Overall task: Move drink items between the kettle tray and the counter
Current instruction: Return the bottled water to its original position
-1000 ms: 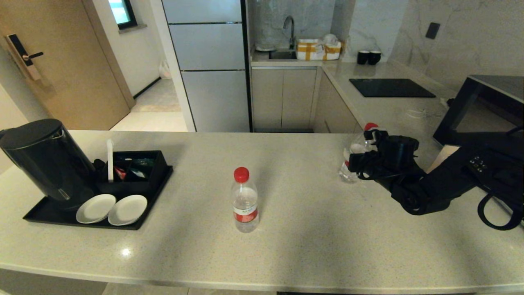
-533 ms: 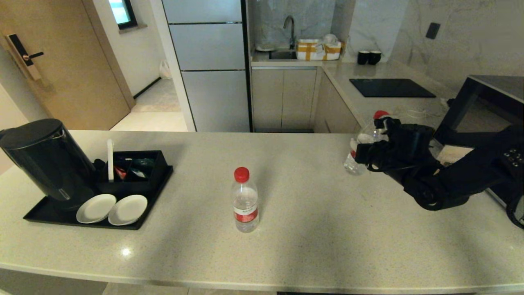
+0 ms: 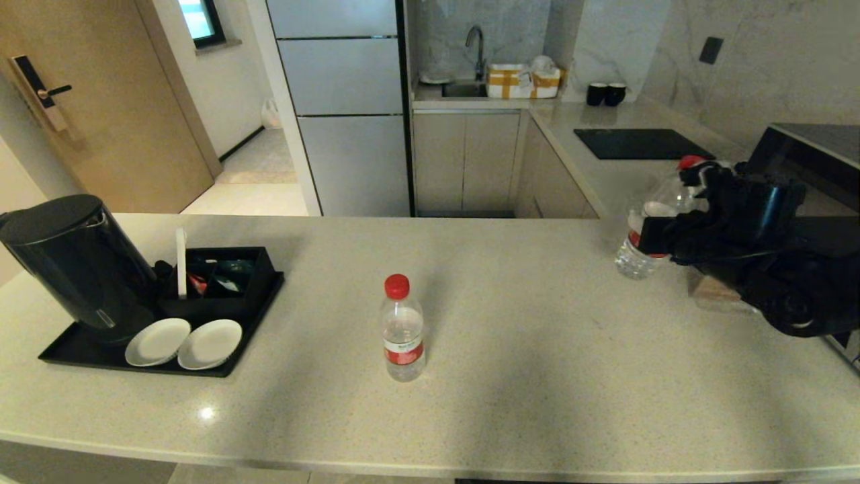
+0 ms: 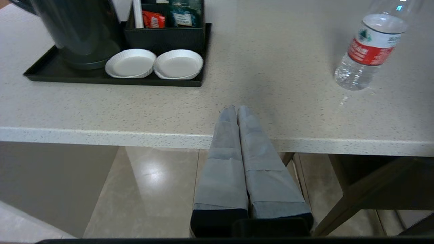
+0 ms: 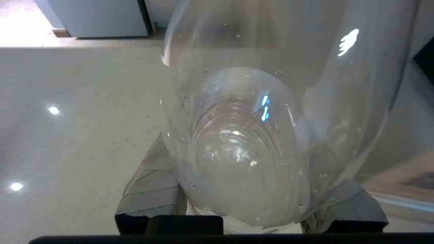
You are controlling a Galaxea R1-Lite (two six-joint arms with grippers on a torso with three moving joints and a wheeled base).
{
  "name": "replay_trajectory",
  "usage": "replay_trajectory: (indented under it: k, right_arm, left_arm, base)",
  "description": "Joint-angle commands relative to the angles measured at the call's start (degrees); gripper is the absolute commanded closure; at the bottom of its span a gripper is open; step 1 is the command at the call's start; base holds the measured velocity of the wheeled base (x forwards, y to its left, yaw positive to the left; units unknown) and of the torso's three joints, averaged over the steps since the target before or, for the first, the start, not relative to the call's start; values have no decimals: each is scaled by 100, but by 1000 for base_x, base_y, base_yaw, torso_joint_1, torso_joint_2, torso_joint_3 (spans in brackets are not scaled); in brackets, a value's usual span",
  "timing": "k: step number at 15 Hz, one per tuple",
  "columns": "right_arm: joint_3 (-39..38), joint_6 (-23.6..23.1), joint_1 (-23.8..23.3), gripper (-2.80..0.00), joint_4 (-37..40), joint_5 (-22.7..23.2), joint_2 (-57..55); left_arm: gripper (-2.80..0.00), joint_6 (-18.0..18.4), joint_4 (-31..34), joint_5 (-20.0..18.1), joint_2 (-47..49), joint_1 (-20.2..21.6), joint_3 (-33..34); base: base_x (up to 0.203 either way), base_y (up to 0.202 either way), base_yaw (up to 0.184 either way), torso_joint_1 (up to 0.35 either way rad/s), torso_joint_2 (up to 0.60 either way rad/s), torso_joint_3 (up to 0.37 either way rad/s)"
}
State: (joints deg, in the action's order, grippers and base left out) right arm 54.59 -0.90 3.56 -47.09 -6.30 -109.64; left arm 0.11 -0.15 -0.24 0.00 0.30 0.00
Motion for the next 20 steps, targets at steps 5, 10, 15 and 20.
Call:
replay_trajectory:
  k: [5,10,15,20]
  right_arm:
    - [-825,-15,-22,0,1185,-53,2226]
    - [-1496,31,8,0,2106,-694,3817]
    - [-1449,46,216,0,3533,-1177,5121]
    - [-1395,362,365,0,4714,-1634,6302]
  left_arm:
    - [0,-2,-2,-2,0,5,9]
    - [0,-2,-2,-2,0,5,9]
    - [0,-2,-2,-2,0,5,0]
    - [0,-2,5,-2,0,5,9]
  base:
    - [0,0,0,0,0,0]
    - [0,0,0,0,0,0]
    - [0,0,0,0,0,0]
    - [0,0,0,0,0,0]
